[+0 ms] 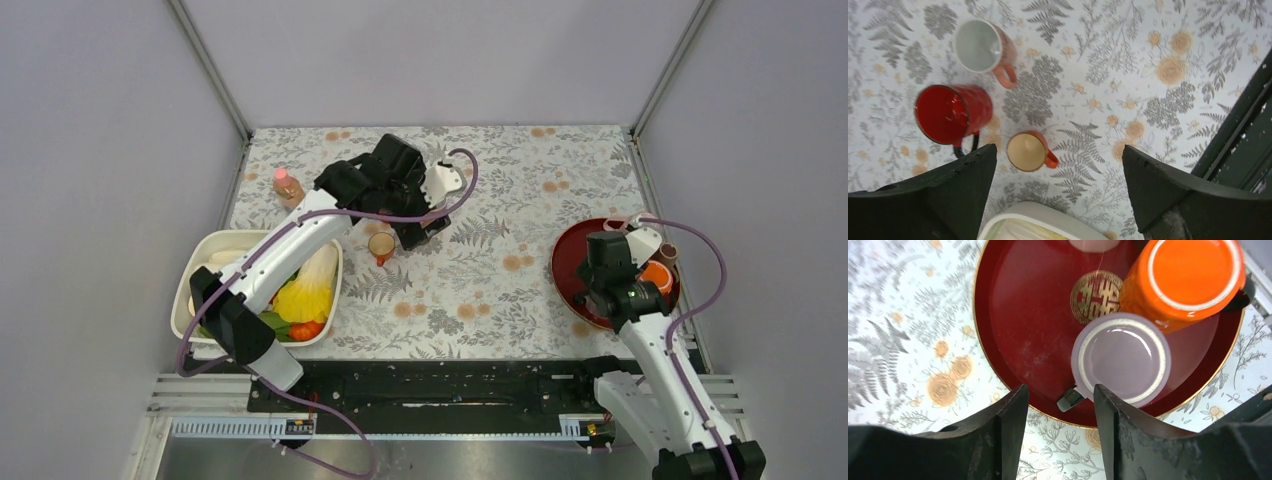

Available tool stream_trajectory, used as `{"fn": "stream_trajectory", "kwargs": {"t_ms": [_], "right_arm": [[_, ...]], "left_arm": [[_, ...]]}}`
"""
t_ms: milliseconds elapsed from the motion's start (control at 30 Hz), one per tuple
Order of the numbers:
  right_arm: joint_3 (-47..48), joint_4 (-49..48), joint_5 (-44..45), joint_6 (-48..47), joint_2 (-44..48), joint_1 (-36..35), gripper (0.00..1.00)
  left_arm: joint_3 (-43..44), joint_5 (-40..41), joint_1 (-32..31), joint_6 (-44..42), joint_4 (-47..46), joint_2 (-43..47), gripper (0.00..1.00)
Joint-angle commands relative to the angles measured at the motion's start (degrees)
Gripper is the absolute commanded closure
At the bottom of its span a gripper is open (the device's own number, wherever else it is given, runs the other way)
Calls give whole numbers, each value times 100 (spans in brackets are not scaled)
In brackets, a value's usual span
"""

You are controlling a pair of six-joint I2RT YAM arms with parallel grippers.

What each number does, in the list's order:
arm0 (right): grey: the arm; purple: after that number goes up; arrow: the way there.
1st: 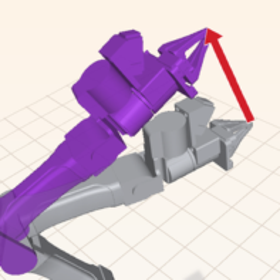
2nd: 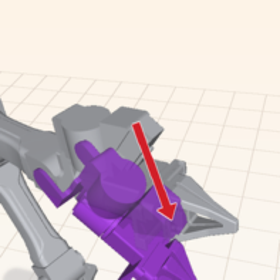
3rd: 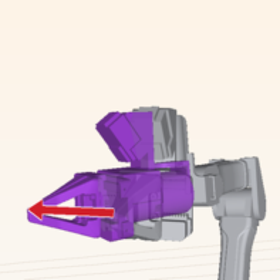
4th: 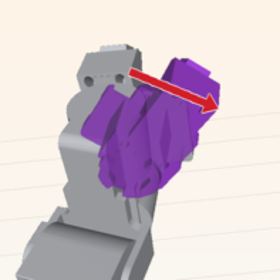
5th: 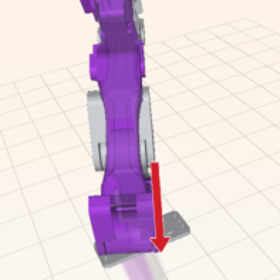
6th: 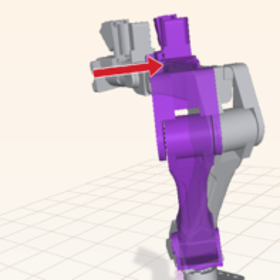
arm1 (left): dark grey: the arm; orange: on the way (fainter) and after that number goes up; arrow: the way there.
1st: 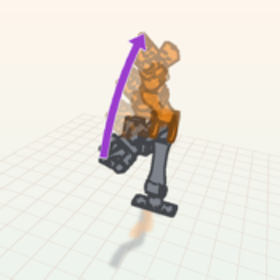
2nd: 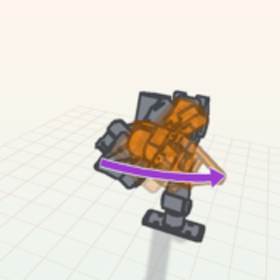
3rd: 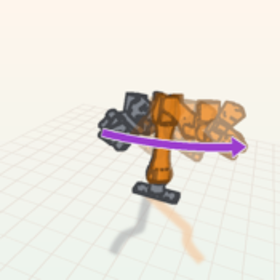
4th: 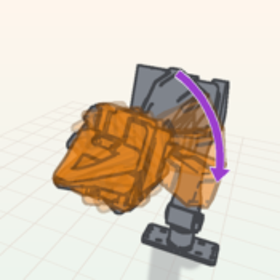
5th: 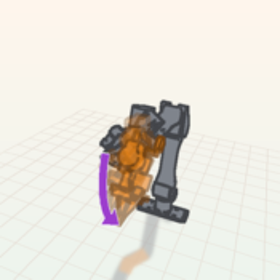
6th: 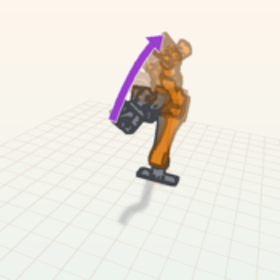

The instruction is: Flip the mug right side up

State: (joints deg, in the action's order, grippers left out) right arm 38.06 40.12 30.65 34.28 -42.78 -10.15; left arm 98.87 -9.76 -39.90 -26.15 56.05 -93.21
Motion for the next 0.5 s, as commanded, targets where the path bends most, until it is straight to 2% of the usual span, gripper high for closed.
{"fn": "stream_trajectory", "kwargs": {"t_ms": [0, 133, 200, 300, 333, 467], "right_arm": [[266, 458, -230, 267, -685, -39, 40], [260, 634, 146, 453, -982, -197, 34], [248, 721, 466, 585, -827, -198, 26], [213, 765, 1007, 600, -277, -196, 4], [208, 789, 1138, 583, -101, -190, 1], [170, 959, 1585, 600, 331, -110, 1]], "left_arm": [[-893, -345, -6, -105, -512, 538, 1], [-1309, -542, -3, -32, -761, 822, 1], [-1389, -658, -5, 15, -765, 842, 1], [-1494, -811, -5, 56, -802, 859, 1], [-1528, -843, -5, 62, -819, 869, 1], [-1580, -893, -2, 62, -837, 920, 1]]}}
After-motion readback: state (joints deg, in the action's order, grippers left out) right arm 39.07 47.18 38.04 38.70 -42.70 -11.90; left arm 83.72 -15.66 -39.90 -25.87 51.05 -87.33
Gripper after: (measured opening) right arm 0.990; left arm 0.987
